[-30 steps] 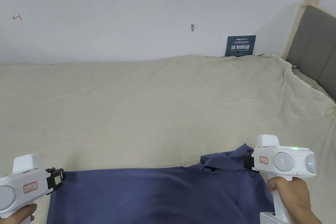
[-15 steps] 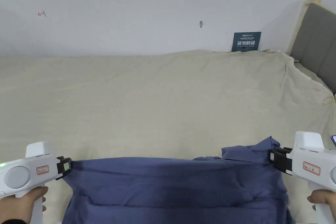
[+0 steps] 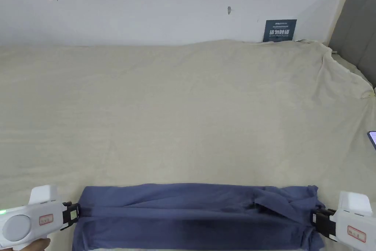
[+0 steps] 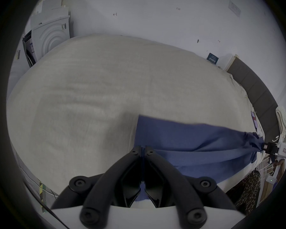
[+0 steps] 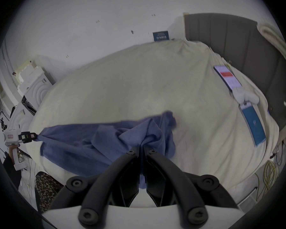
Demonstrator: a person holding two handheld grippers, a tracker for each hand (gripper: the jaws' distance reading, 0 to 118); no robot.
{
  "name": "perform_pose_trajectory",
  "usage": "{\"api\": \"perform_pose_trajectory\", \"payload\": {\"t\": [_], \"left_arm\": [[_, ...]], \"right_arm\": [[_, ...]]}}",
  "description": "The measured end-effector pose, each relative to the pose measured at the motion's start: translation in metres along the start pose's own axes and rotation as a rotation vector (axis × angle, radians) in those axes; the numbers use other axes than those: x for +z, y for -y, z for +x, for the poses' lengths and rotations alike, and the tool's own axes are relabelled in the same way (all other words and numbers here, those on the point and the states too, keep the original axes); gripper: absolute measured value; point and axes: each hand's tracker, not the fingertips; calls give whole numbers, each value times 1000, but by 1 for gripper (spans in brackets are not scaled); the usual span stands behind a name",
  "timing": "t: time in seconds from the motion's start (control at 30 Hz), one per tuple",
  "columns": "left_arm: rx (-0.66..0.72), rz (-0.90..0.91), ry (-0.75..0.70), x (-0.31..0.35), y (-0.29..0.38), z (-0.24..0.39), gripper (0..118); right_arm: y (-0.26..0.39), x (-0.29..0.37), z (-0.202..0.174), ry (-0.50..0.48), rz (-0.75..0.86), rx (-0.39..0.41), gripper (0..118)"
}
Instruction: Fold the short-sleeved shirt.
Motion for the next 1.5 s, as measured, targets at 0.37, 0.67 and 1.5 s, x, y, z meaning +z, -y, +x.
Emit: {"api": "perform_pose_trajectory", "payload": {"t": [0.37,0.67,1.5], "left_arm": [[-75,-49,-57,-10,34,6,0],[-61,-59,-96,-5,38,20,32],[-123,654,73,113,-8,113,1]], "right_arm": [[21,-30,19,42,-43,-83,3],[14,-15,0,81,-32,-52,29],[-52,107,-142,109,686,237,3]]}}
